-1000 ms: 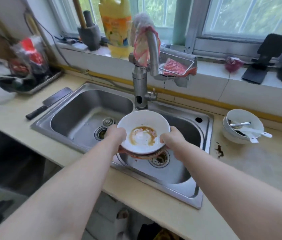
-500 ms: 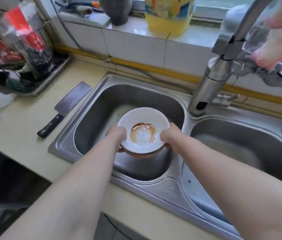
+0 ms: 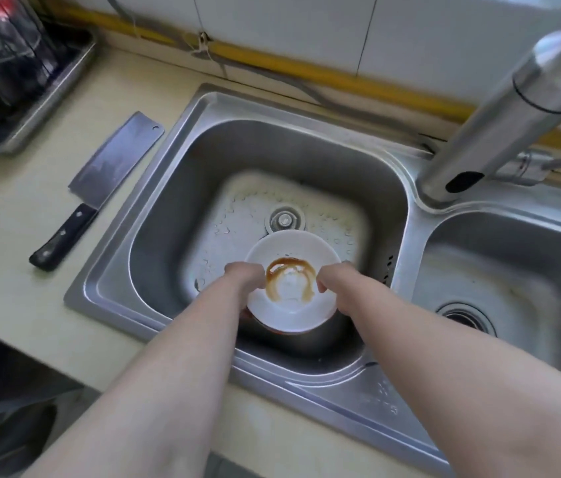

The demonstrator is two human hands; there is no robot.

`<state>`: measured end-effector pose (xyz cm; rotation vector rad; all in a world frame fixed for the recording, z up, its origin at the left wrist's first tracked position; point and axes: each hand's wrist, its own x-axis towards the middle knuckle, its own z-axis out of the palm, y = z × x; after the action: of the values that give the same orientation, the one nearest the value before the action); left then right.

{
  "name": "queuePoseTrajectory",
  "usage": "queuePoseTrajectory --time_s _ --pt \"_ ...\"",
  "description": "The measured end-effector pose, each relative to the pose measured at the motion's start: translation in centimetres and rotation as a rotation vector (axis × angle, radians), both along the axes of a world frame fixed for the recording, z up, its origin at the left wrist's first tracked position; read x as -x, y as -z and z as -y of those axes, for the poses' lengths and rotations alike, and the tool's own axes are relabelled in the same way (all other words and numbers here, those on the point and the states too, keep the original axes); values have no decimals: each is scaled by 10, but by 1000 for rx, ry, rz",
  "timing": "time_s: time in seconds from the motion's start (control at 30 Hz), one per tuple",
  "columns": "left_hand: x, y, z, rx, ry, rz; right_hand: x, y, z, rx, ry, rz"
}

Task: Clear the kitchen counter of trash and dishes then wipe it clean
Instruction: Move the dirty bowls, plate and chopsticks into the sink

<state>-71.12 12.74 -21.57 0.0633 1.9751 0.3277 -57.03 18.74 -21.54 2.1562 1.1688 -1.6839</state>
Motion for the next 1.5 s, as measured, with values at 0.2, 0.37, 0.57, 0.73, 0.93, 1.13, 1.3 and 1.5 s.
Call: queuePoseTrajectory --time_s 0.2,0.37,0.57,0.73,0.93,1.13,1.3,1.5 --pt "-7 -4 -4 -16 5 -17 2 -10 -2 35 32 -52" --pt "-12 -23 -18 -168 -5 -327 0 -37 -5 -165 14 -82" --pt "-44 -69 -37 -384 48 -362 -37 -84 -1 -402 -9 -253" --pt "-105 -106 -34 -578 118 -287 -98 -113 18 -485 15 -304" --pt "-227 -159 -4 -689 154 -272 -224 -145 56 -590 71 -341" --pt "-354 -183 25 -712 319 -169 -360 -169 94 -647 188 -262" --pt "-442 -202 47 -737 509 -105 -436 -189 113 -663 281 -264" --pt "-492 -218 45 -775 777 -93 -491 -198 128 -685 364 -209"
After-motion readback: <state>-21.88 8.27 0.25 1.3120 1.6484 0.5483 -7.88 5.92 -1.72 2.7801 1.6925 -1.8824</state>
